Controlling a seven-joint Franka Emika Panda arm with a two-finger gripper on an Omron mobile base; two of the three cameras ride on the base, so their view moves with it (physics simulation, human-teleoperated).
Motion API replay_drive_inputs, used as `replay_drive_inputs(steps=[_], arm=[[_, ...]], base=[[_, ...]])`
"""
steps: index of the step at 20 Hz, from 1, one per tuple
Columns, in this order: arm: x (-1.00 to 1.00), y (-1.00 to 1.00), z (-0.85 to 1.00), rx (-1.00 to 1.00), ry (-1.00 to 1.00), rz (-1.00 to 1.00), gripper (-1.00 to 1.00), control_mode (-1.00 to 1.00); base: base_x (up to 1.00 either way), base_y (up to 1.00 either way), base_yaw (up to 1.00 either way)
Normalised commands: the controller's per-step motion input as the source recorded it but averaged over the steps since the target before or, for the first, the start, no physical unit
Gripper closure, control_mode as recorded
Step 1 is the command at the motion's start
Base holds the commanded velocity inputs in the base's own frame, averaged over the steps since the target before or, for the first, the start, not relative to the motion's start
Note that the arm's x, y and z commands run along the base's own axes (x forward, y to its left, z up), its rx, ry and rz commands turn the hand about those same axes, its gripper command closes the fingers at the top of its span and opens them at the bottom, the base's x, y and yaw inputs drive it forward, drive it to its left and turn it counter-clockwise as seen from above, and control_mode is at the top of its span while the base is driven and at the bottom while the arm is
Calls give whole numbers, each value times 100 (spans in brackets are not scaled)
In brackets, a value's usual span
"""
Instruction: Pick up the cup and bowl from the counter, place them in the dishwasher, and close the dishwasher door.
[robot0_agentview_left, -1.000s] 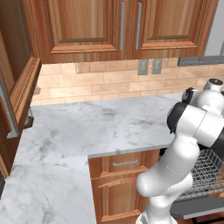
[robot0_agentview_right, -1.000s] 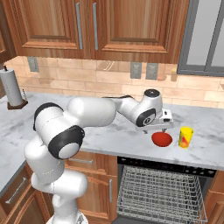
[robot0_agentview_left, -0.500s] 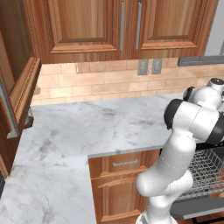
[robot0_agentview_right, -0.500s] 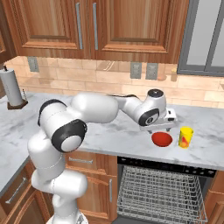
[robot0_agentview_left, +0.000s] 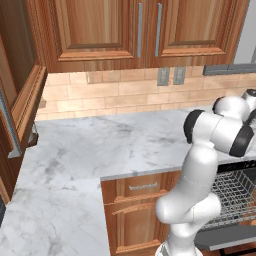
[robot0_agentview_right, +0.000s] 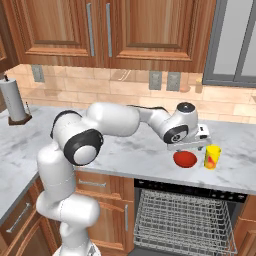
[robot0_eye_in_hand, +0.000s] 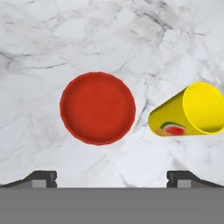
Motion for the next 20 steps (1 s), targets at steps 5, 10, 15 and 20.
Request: replay_drive_inputs(steps=[5,10,15,20], arm=[[2,-31,5,0,0,0,-100,-100],[17,-31,0,0,0,0,-100,-100],[31,-28,0,0,0,0,-100,-100],[42,-19,-6,0,0,1,-100,-100]], base=[[0,0,0],[0,0,0],[0,0,0],[0,0,0]])
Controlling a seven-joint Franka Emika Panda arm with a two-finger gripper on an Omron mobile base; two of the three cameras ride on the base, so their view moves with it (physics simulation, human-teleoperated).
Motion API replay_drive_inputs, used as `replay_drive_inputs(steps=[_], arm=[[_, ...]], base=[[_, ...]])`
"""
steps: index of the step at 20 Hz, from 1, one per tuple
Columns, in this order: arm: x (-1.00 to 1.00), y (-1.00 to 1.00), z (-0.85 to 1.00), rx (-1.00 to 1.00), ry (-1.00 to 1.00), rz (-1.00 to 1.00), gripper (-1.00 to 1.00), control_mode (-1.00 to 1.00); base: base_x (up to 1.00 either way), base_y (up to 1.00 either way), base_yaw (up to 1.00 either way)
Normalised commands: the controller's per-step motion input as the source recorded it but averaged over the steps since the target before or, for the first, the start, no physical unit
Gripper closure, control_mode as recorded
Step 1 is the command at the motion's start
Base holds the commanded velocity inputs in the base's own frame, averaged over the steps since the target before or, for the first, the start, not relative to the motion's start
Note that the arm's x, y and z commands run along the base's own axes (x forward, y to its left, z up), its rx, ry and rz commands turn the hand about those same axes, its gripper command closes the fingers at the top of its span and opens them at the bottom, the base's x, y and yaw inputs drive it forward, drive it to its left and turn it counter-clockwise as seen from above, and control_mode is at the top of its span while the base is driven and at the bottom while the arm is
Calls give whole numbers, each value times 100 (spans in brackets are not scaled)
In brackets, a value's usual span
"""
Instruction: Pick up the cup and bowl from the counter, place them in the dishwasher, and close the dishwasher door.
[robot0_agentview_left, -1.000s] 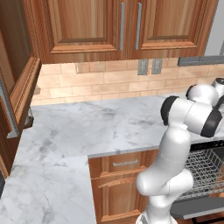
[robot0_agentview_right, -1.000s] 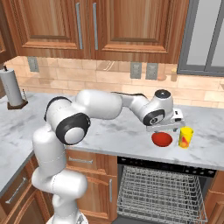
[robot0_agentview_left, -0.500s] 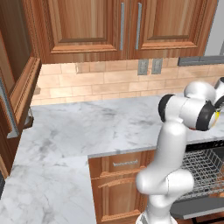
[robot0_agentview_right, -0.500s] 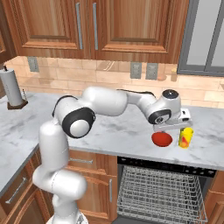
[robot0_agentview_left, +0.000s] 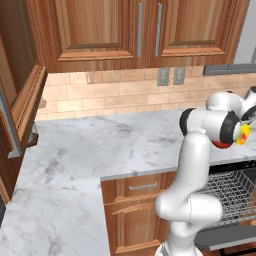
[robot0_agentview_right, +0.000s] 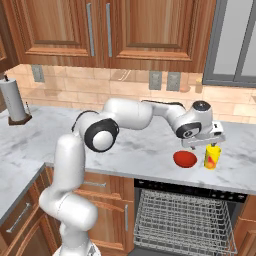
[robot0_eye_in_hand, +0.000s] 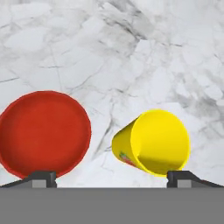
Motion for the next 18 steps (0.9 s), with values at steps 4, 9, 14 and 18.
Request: replay_drive_inputs(steps=[4,9,14,18], arm=[[34,-10,-16,0,1,3,-100,-100],[20,-2,-26,0,1,4,-100,-100],[5,-6,-28,0,0,5,-100,-100],[0,-9,-19,0,0,3,-100,-100]], base=[[0,0,0],[0,0,0],[0,0,0],[0,0,0]])
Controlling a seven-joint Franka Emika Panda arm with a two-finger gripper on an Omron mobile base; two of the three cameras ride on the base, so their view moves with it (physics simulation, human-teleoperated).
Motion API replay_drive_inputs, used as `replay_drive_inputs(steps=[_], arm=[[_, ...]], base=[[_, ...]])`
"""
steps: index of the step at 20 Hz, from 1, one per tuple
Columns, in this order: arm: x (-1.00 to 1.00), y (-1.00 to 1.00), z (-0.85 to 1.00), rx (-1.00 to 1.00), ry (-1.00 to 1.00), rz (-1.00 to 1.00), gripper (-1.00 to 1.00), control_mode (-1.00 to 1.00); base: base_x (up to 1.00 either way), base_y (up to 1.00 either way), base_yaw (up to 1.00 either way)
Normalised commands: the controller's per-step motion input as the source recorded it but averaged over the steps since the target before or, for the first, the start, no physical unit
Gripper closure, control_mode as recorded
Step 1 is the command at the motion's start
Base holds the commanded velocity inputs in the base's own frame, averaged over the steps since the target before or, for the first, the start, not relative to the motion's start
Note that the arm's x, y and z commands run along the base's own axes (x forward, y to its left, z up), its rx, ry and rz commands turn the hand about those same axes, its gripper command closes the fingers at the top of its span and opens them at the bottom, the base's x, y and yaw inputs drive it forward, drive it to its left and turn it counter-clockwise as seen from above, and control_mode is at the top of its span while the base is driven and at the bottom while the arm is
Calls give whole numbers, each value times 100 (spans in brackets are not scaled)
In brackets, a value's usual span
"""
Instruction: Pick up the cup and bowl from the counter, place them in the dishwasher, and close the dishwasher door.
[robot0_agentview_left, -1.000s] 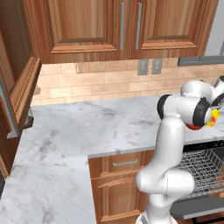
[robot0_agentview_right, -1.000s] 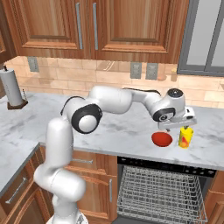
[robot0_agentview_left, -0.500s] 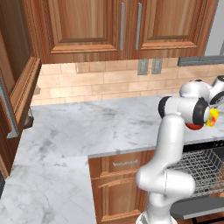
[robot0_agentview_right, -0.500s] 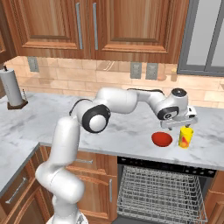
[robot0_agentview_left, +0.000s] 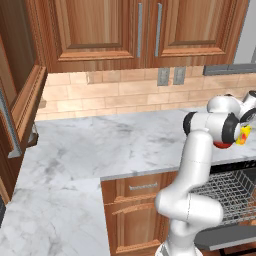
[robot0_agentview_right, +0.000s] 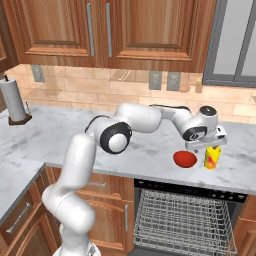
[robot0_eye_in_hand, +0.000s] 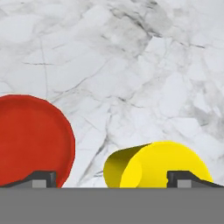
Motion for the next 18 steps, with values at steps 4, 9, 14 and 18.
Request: replay_drive_inputs(steps=[4,9,14,18], arm=[[0,-12,-16,0,0,3,-100,-100],[5,-9,-12,0,0,3,-100,-100],[13,-1,-12,0,0,3,-100,-100],[19,0,-9,0,0,2,100,-100]], base=[[0,0,0],[0,0,0],[0,0,0],[0,0,0]])
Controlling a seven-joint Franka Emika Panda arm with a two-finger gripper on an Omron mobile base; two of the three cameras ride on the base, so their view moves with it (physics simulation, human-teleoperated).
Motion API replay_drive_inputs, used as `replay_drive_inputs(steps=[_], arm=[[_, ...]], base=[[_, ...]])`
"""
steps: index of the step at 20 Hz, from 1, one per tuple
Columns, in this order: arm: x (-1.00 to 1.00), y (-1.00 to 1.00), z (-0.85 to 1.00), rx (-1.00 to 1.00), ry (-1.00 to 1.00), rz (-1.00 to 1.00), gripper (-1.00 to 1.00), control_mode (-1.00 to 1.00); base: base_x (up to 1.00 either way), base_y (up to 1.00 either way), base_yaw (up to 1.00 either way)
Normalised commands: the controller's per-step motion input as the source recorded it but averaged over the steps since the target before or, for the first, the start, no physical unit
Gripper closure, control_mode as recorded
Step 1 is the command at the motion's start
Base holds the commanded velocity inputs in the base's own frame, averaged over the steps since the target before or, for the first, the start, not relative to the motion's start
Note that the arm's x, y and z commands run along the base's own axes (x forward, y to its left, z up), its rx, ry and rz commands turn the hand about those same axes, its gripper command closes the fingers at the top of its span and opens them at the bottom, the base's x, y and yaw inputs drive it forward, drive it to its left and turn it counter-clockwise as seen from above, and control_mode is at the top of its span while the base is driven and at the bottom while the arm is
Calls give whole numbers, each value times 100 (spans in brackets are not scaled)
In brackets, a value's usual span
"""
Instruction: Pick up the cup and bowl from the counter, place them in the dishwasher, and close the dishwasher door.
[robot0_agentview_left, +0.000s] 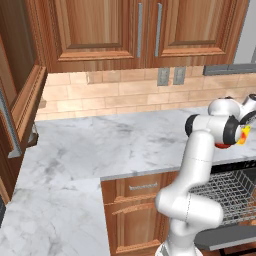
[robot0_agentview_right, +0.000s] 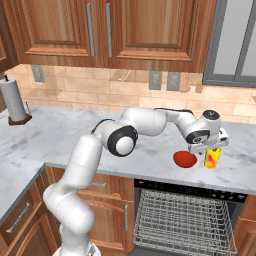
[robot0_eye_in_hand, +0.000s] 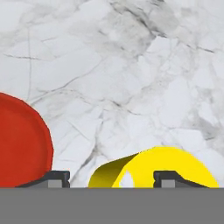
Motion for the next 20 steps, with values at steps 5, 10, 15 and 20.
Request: replay_drive_inputs(steps=[5,10,15,20], arm=[[-2,0,0,0,0,1,100,-100],[-26,0,1,2,-2,1,100,-100],[-43,0,14,0,-8,0,100,-100],[-50,9,27,-1,-12,0,100,-100]], base=[[0,0,0],[0,0,0],[0,0,0],[0,0,0]])
